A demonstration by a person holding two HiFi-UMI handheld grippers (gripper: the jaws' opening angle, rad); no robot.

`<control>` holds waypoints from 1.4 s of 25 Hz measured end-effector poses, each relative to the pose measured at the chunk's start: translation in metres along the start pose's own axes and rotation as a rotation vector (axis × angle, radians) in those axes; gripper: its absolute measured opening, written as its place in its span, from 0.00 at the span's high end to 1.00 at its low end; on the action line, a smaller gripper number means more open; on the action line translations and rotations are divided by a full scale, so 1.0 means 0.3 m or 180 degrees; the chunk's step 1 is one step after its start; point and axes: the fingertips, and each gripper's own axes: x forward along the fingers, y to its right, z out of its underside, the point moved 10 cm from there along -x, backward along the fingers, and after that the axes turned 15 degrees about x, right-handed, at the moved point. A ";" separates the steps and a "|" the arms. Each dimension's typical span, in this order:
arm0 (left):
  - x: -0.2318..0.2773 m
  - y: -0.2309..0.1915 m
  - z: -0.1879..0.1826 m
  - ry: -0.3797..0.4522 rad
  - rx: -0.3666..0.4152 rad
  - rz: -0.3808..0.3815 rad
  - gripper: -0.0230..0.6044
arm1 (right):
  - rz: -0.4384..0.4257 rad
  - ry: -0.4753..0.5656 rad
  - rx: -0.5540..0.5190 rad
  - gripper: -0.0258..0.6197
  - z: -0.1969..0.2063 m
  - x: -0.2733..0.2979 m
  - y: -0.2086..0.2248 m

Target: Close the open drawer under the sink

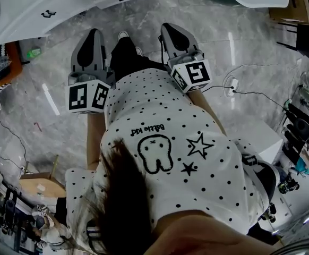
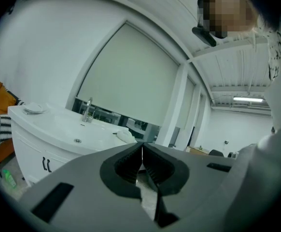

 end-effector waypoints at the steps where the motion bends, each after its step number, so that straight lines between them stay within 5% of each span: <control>1: 0.011 -0.006 0.000 -0.0012 -0.0005 0.0005 0.95 | 0.0018 0.0000 0.0012 0.94 -0.002 0.008 0.006; 26: 0.407 -0.281 -0.091 -0.0158 -0.0011 0.0395 0.95 | 0.0360 -0.0106 0.0011 0.94 -0.147 0.376 0.028; 35: 0.424 -0.406 -0.066 -0.0199 -0.0045 0.0248 0.95 | 0.0348 -0.0138 -0.0060 0.94 -0.158 0.493 -0.003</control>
